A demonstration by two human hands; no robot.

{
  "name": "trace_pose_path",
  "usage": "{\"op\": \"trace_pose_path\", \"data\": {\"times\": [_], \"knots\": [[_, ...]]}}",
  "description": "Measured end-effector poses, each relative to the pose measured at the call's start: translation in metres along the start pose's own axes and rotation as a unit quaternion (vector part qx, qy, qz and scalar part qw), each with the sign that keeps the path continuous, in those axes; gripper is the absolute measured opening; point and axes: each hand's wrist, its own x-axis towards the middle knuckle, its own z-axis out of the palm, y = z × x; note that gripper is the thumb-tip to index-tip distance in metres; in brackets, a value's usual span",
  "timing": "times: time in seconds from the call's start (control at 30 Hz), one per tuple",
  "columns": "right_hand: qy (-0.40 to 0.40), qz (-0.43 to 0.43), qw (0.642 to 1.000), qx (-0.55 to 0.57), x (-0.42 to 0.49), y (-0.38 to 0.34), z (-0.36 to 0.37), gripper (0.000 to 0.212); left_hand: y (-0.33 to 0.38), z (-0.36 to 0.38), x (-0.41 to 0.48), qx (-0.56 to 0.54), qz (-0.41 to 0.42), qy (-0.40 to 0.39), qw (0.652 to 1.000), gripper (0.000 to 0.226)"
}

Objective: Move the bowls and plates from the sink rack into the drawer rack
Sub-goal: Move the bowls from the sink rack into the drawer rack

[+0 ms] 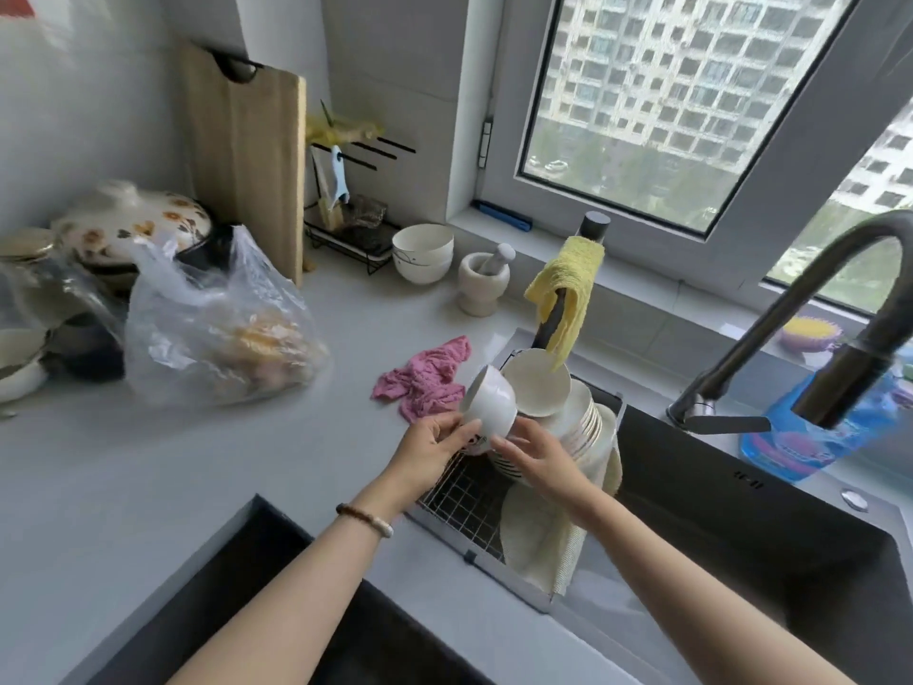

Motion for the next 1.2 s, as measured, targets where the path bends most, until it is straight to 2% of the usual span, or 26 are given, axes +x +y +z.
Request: {"op": "trace_pose_path", "data": {"times": [0.13, 0.2, 0.27, 0.33, 0.5, 0.57, 0.63, 0.7, 0.83, 0.9, 1.13, 1.2], "knots": [[-0.016, -0.03, 0.996, 0.083, -0.052, -0.007, 0.048, 0.054, -0.002, -0.011, -0.084, -0.035, -0.018, 0.047, 0.998, 0.023], [-0.024, -0.019, 0.988, 0.154, -0.083, -0.007, 0.076, 0.064, -0.007, -0.012, -0.134, -0.049, -0.027, 0.082, 0.995, 0.015], [-0.053, -0.008, 0.977, 0.208, -0.118, -0.006, 0.105, 0.074, -0.016, -0.012, -0.188, -0.083, -0.035, 0.107, 0.99, 0.013], [-0.1, -0.013, 0.968, 0.231, -0.154, -0.007, 0.134, 0.07, -0.027, -0.015, -0.242, -0.109, -0.043, 0.13, 0.984, 0.014], [-0.222, 0.01, 0.953, 0.206, -0.234, -0.015, 0.221, 0.065, -0.051, -0.04, -0.376, -0.123, -0.08, 0.219, 0.965, 0.016], [-0.263, 0.028, 0.943, 0.2, -0.26, -0.023, 0.264, 0.057, -0.06, -0.058, -0.428, -0.125, -0.09, 0.252, 0.955, 0.017], [-0.308, 0.032, 0.933, 0.182, -0.283, -0.031, 0.309, 0.046, -0.066, -0.078, -0.479, -0.125, -0.099, 0.283, 0.946, 0.025], [-0.347, 0.033, 0.924, 0.157, -0.306, -0.039, 0.355, 0.044, -0.074, -0.099, -0.53, -0.125, -0.111, 0.319, 0.933, 0.032], [-0.42, 0.034, 0.901, 0.101, -0.354, -0.051, 0.446, 0.045, -0.096, -0.142, -0.63, -0.145, -0.129, 0.345, 0.918, 0.022], [-0.442, 0.04, 0.892, 0.084, -0.379, -0.055, 0.493, 0.049, -0.109, -0.166, -0.679, -0.155, -0.143, 0.355, 0.911, 0.018], [-0.494, 0.09, 0.864, 0.03, -0.463, -0.041, 0.653, 0.04, -0.18, -0.24, -0.831, -0.177, -0.217, 0.38, 0.882, 0.031], [-0.501, 0.12, 0.857, 0.022, -0.483, -0.027, 0.69, 0.044, -0.2, -0.253, -0.863, -0.183, -0.234, 0.381, 0.876, 0.027]]}}
